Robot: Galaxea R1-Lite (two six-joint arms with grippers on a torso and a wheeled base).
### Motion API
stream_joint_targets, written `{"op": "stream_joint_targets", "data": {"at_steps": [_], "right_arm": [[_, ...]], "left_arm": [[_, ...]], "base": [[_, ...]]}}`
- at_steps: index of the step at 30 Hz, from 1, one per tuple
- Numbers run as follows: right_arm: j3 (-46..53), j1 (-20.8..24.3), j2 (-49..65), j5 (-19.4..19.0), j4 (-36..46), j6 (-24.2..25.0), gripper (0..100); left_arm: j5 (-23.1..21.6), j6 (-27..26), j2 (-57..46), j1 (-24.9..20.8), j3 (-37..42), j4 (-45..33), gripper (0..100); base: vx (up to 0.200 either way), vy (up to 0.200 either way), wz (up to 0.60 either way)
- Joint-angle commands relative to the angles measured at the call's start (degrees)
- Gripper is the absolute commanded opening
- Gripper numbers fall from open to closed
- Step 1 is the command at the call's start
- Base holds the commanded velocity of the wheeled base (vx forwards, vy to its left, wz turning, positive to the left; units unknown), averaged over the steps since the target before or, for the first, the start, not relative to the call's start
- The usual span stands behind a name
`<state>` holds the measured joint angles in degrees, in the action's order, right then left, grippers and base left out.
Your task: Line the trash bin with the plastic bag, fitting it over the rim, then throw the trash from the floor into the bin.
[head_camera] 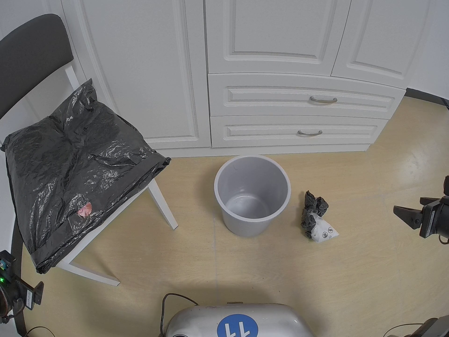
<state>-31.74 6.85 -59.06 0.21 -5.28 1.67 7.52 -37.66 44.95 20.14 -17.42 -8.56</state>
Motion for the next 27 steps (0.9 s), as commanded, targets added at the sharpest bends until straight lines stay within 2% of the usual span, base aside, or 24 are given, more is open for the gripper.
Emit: {"op": "stream_joint_targets", "data": {"at_steps": [1, 2, 4, 8, 12, 20, 27], "right_arm": [[0.98, 0.09, 0.53, -0.30, -0.61, -0.26, 100], [0.98, 0.09, 0.53, -0.30, -0.61, -0.26, 100], [2.30, 0.09, 0.26, -0.38, -3.69, -0.26, 100], [4.41, 0.09, -0.17, -0.47, -8.26, -0.44, 100], [4.85, 0.09, -1.58, -0.21, -9.57, -1.49, 100], [4.85, 0.00, -1.93, -0.12, -9.66, -1.49, 100], [4.76, -0.26, -1.67, -0.12, -9.66, -1.49, 100]], "left_arm": [[-1.90, -0.75, 10.51, 4.65, 2.48, 7.77, 100], [-1.90, -0.75, 10.51, 4.65, 2.48, 7.77, 100], [-8.58, -1.10, 18.07, 7.90, 4.06, 14.18, 100], [-14.03, -1.45, 23.70, 12.56, 5.03, 22.88, 100], [-14.73, -1.37, 24.05, 14.84, 4.76, 25.61, 100], [-14.90, -0.66, 23.87, 16.16, 3.18, 25.87, 100], [-14.90, -0.58, 21.94, 17.92, 3.62, 29.39, 100]], "base": [[0.000, 0.000, 0.00], [0.000, 0.000, 0.00], [0.000, 0.000, 0.00], [0.000, 0.000, 0.00], [0.000, 0.000, 0.00], [0.000, 0.000, 0.00], [0.000, 0.000, 0.00]]}}
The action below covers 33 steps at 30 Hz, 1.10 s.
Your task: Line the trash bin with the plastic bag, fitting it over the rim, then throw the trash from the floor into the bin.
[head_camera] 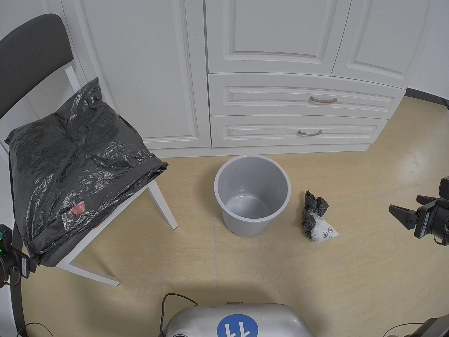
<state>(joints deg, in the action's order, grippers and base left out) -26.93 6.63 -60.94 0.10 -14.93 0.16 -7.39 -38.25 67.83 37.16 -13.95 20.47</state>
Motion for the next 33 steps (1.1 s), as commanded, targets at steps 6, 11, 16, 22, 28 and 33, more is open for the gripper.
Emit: {"op": "stream_joint_targets", "data": {"at_steps": [6, 11, 16, 22, 28, 33], "right_arm": [[0.03, -0.04, -0.06, -0.01, -0.01, -0.07, 100], [0.12, -0.04, -0.23, -0.10, -0.10, -0.07, 100], [0.30, 0.31, 0.03, -0.27, -0.10, -0.16, 100], [0.74, 0.31, 0.65, -0.36, -0.18, -0.42, 100], [1.62, 0.31, 0.47, -0.45, -2.21, -0.60, 100], [2.67, 0.31, 0.21, -0.45, -3.88, -1.65, 100]], "left_arm": [[-0.17, 2.22, -1.12, 1.08, -0.47, 0.54, 100], [-2.63, 3.80, -0.77, 0.99, -0.47, 3.00, 100], [-3.51, 7.84, 2.92, -1.30, -0.29, 5.99, 100], [-3.42, 10.39, 10.75, -1.65, 0.15, 14.25, 100], [-3.69, 16.28, 15.32, -1.74, 1.64, 28.14, 100], [-5.01, 18.48, 14.35, -1.74, 1.73, 30.68, 100]], "base": [[0.000, 0.000, 0.00], [0.000, 0.000, 0.00], [0.000, 0.000, 0.00], [0.000, 0.000, 0.00], [0.000, 0.000, 0.00], [0.000, 0.000, 0.00]]}}
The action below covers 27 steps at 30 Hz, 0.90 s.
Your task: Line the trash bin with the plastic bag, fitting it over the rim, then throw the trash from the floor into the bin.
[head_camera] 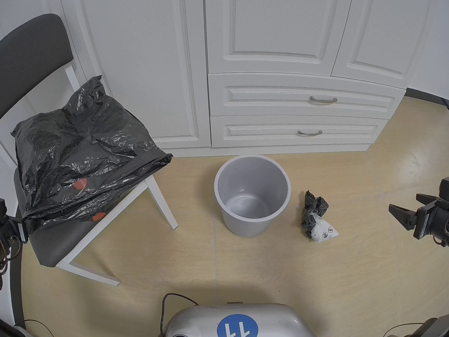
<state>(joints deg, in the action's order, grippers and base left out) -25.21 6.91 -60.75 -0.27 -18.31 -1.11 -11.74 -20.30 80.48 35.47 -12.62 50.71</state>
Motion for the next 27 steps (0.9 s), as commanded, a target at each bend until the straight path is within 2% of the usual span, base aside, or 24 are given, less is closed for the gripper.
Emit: {"op": "stream_joint_targets", "data": {"at_steps": [1, 8, 14, 19, 20, 27], "right_arm": [[0.95, 0.03, 0.01, -0.08, -0.50, -0.38, 100], [1.04, 0.03, 0.01, -0.08, -0.50, -0.47, 100], [1.04, 0.03, 0.28, -0.08, -0.50, -0.56, 100], [1.04, 0.03, 0.28, -0.08, -0.50, -0.56, 100], [1.04, 0.03, 0.36, -0.08, -0.50, -0.56, 100], [1.13, 0.03, 0.54, -0.08, -0.50, -1.18, 100]], "left_arm": [[-0.65, 0.52, 1.70, -0.05, 0.40, 0.53, 100], [-1.44, 0.79, 1.34, -0.32, 0.49, 0.53, 100], [-1.44, 4.92, 0.55, -3.13, 0.49, 0.79, 100], [-1.53, 5.09, -0.41, -3.92, 1.37, 0.79, 100], [-1.71, 5.00, -0.33, -4.01, 1.46, 0.79, 0], [-1.80, 4.92, -0.94, -4.54, 1.81, 0.79, 0]], "base": [[0.000, 0.000, 0.00], [0.000, 0.000, 0.00], [0.000, 0.000, 0.00], [0.000, 0.000, 0.00], [0.000, 0.000, 0.00], [0.000, 0.000, 0.00]]}}
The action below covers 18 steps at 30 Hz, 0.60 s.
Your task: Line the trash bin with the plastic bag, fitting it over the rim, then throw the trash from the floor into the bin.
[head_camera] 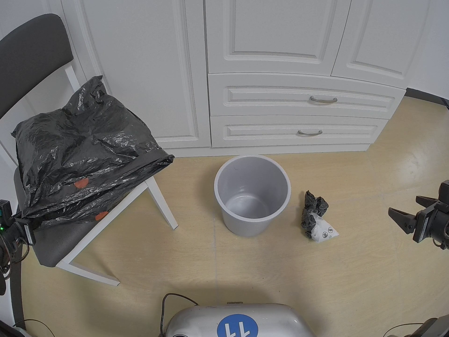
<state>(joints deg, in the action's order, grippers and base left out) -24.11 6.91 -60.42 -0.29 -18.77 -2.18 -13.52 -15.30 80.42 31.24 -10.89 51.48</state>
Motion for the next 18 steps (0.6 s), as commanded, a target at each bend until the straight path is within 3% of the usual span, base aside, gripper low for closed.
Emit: {"op": "stream_joint_targets", "data": {"at_steps": [1, 10, 11, 14, 18], "right_arm": [[0.03, 0.03, 0.21, -0.06, -0.04, -0.10, 100], [-0.06, 0.12, 0.74, 0.03, -0.04, -0.28, 100], [-0.06, 0.12, 1.44, 0.03, 0.05, -0.28, 100], [-0.14, 0.12, 2.76, -0.06, 0.05, -0.28, 100], [-0.23, 0.12, 4.61, -0.06, 0.23, -0.28, 100]], "left_arm": [[-0.02, -0.08, -1.32, -0.31, 0.25, 0.02, 0], [0.16, -0.61, -7.38, -5.84, 3.94, -0.06, 0], [0.25, -0.87, -9.76, -8.04, 5.70, -0.06, 0], [0.69, -2.72, -13.62, -11.82, 8.16, -0.59, 0], [1.48, -6.32, -15.21, -13.31, 10.89, -0.68, 0]], "base": [[0.000, 0.000, 0.00], [0.000, 0.000, 0.00], [0.000, 0.000, 0.00], [0.000, 0.000, 0.00], [0.000, 0.000, 0.00]]}}
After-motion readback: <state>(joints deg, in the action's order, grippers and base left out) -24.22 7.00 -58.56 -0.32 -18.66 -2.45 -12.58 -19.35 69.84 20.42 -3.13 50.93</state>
